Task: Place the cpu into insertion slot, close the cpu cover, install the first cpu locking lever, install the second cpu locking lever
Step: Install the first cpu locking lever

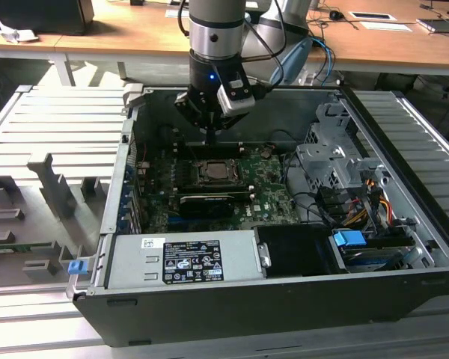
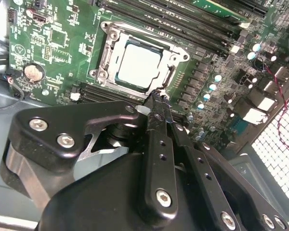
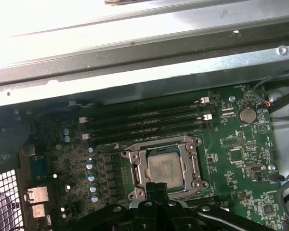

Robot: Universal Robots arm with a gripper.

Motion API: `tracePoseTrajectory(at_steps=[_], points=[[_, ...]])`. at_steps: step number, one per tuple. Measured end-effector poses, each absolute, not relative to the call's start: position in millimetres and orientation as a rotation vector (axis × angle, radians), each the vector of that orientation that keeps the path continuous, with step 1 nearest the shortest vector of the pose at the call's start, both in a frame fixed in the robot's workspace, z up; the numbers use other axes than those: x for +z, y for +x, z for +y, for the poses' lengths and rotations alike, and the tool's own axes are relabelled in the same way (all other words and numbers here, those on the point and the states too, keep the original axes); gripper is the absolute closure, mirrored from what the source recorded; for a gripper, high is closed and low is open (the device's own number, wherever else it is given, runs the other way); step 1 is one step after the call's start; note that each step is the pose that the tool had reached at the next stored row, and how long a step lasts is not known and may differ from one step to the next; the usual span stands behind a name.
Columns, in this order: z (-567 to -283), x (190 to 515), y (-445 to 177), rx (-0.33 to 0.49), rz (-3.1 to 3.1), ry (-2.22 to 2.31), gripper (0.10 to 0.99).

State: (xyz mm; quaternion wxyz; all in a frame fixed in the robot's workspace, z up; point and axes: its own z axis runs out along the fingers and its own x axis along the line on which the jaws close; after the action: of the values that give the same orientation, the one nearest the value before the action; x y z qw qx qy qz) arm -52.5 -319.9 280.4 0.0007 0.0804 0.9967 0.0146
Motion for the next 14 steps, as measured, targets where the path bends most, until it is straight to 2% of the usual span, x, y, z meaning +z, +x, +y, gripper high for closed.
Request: tracePoseTrajectory(at_steps=[14], points=[[-320.7, 280.3, -63.3, 0.046, 3.131, 0.213, 0.980]])
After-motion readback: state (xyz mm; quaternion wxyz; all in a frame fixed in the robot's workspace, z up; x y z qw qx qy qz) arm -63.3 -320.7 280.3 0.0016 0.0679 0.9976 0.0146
